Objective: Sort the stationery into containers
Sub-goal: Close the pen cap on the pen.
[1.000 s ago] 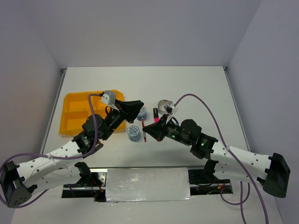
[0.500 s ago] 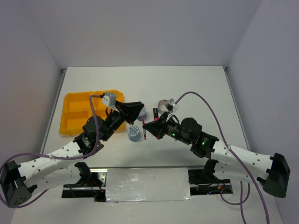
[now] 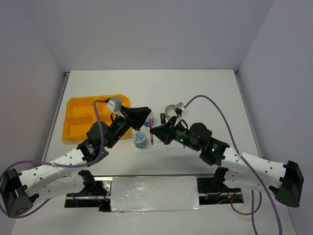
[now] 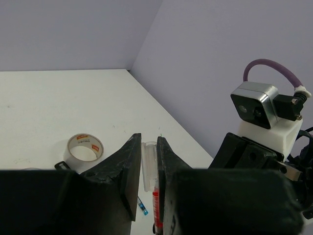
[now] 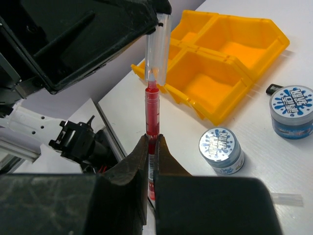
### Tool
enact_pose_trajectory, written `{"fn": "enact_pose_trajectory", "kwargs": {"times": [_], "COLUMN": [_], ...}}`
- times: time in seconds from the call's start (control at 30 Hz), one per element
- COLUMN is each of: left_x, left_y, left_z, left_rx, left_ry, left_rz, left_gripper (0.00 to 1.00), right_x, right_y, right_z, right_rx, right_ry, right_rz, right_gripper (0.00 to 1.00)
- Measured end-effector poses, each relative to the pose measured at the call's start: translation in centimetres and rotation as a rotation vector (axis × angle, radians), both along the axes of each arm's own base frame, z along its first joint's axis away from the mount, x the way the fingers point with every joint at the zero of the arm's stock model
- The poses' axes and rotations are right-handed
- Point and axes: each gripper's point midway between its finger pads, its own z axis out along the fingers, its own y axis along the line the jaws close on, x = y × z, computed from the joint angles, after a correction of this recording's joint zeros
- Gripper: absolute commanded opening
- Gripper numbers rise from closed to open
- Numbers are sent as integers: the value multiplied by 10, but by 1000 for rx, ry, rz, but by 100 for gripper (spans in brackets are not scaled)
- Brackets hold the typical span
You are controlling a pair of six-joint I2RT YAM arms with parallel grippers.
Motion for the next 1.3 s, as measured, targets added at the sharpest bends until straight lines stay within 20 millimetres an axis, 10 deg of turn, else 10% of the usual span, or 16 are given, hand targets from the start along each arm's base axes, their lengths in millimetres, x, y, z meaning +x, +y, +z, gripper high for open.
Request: {"fn": "enact_pose_trajectory", "kwargs": {"times": [1.3], "left_x": [-2], "left_y": [0], "left_z": [7], "left_rx": [-46], "left_ry": [-7], "left_rz": [-13], "left_gripper": [0], "right_x": [12], "right_y": [-1], "right_z": [19], "right_rx": [-81], "right_ry": [-152], "right_rz": [-24], "right_gripper": [0]}}
